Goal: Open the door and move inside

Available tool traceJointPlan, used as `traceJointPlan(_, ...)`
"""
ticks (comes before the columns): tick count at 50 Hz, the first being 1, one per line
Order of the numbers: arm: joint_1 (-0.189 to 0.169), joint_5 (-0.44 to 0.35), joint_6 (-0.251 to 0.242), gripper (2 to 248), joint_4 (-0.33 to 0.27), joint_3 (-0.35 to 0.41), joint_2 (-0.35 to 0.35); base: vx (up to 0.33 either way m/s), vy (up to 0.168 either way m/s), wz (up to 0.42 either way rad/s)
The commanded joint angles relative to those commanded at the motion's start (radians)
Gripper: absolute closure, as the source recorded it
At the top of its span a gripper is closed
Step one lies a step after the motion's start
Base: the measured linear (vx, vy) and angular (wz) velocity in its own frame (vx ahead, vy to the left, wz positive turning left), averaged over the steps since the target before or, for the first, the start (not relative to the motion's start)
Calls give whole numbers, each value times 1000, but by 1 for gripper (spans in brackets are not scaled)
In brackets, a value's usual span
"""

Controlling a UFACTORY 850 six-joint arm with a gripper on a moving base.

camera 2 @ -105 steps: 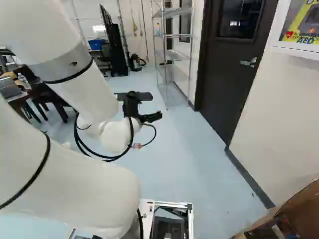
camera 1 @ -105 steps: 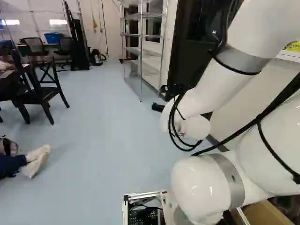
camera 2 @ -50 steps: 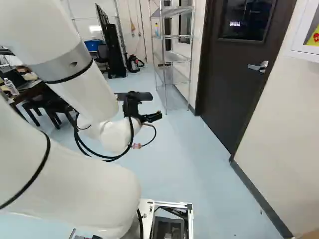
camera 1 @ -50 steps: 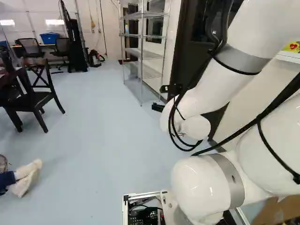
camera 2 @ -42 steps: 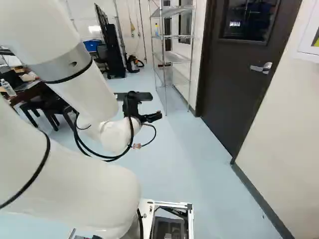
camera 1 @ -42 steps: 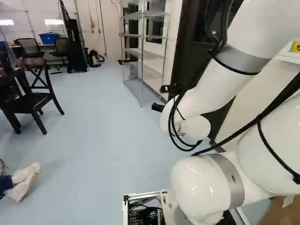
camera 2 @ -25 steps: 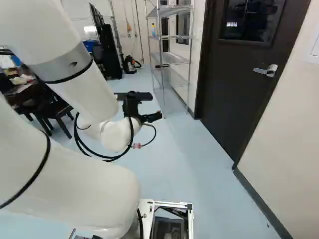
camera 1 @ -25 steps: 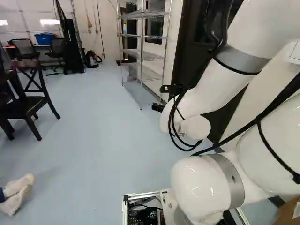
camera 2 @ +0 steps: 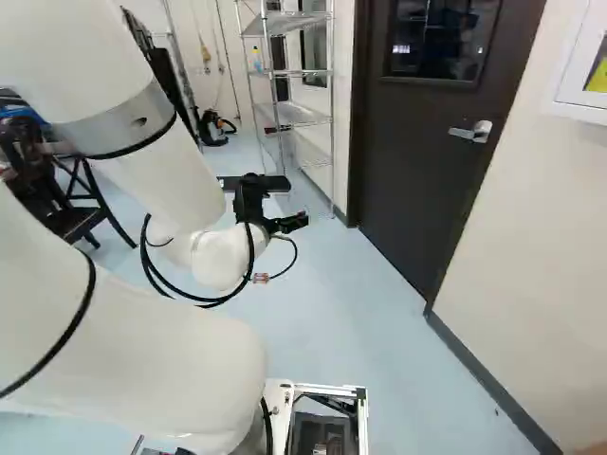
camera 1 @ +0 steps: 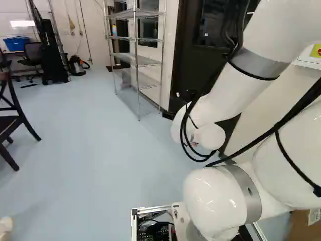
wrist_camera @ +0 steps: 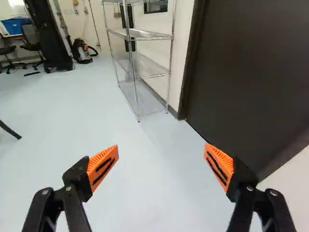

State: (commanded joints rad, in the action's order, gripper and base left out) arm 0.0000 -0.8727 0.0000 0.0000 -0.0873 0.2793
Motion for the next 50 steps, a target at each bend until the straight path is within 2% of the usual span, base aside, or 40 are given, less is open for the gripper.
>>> traceJointPlan(50, 0, 0, 0, 3, 0, 0, 0, 151, -11, -322)
